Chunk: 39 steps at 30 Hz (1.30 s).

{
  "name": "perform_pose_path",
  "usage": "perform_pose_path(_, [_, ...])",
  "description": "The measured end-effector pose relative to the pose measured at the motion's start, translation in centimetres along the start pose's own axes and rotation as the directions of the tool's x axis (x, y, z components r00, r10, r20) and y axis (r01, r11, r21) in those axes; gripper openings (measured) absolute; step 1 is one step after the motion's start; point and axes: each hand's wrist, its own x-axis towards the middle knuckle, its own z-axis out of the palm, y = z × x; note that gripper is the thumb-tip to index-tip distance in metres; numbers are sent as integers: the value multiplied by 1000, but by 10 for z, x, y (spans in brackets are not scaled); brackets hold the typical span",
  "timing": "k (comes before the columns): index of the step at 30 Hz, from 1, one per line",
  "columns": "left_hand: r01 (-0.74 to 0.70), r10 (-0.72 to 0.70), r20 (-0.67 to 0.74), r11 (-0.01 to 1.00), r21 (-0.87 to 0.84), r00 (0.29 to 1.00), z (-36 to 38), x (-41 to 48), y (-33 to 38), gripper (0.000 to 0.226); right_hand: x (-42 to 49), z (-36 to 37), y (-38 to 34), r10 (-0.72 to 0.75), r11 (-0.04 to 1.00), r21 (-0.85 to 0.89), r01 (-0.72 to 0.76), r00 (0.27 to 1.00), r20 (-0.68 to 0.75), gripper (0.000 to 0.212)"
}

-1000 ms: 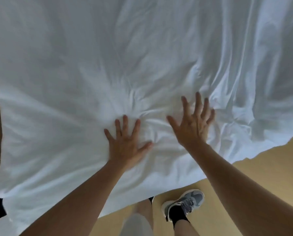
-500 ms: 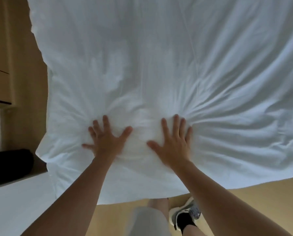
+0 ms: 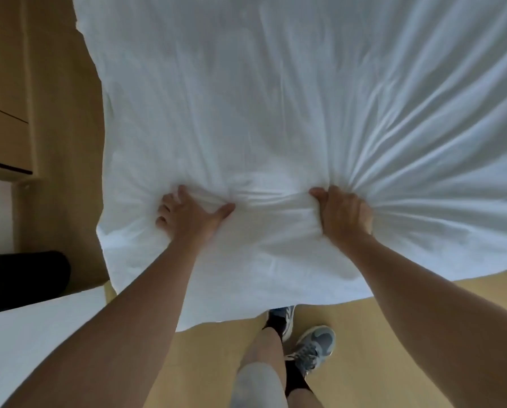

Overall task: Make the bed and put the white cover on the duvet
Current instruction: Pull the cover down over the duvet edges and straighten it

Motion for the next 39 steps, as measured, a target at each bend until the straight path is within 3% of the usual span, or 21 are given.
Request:
perform_pose_path(3, [-67,65,26,997,47,998,7,14,12,116,3,-7,1,3,999,45,-4,1000,14,61])
perform_pose_path(5, [-139,137,43,990,38,990,7,27,10,92,0,-17,3,-37,995,90,37,999,3,61])
perform_pose_path(7, [-235,232,109,972,18,967,6,41,3,64,-4,-27,7,-167,978,96,187,968,-186,59])
perform_pose_path(9, [-345,340,178,938,-2,923,-1,48,1,52,-9,-36,8,-284,950,13,311,883,-373,53])
perform_pose_path(12, [-473,486,253,874,-112,837,-43,44,-14,53,-15,-53,6,-295,945,-30,327,803,-517,45])
perform_pose_path(14, [-586,606,219,795,-156,764,-93,43,-41,61,-17,-61,2,-252,951,-19,308,740,-623,45])
perform_pose_path(16, [-656,677,150,735,-173,720,-133,43,-67,63,-25,-52,-11,-184,966,12,256,725,-664,45])
perform_pose_path(18, [-625,636,155,772,-117,756,-129,48,-78,61,-28,-23,-31,-102,990,24,142,811,-577,46])
perform_pose_path(20, [-567,548,242,824,11,801,-93,47,-75,50,-27,1,-52,31,998,55,-17,960,-277,50])
perform_pose_path(21, [-548,515,263,834,67,816,-71,44,-71,46,-24,3,-60,92,994,70,-83,986,-138,52])
perform_pose_path(24, [-602,558,268,790,120,786,-41,42,-52,42,-8,-11,-66,218,976,12,-218,976,25,52])
perform_pose_path(26, [-663,651,225,748,-25,725,-53,40,-52,46,-5,-24,-57,326,945,-23,-325,945,17,49])
perform_pose_path(27, [-688,693,115,721,-85,712,-58,43,-59,48,-4,-29,-51,379,925,-29,-379,925,0,48])
perform_pose_path(29, [-623,600,-176,770,-135,780,-67,53,-85,48,-1,-33,-48,428,903,-22,-428,904,10,47])
perform_pose_path(30, [-496,460,-209,849,-181,863,-67,61,-101,60,-2,-33,-49,438,899,-8,-437,899,28,47])
perform_pose_path(32, [-134,154,35,934,-333,987,-67,75,-129,93,-4,-33,-59,440,897,54,-439,898,5,37])
perform_pose_path(34, [80,50,258,881,-466,965,-61,83,-149,113,-17,-32,-86,372,926,138,-351,913,-170,25])
perform_pose_path(36, [141,15,295,855,-500,955,-56,79,-158,114,-45,-30,-132,171,976,192,-104,910,-378,18])
perform_pose_path(37, [147,-5,271,849,-507,963,-57,74,-158,112,-63,-27,-162,46,976,213,42,918,-393,19])
perform_pose_path(38, [139,-18,235,849,-510,972,-57,72,-157,104,-80,-22,-191,-62,957,250,145,948,-311,28])
perform_pose_path(39, [137,-31,210,848,-513,977,-56,71,-157,91,-93,-15,-220,-119,944,291,159,982,-150,44])
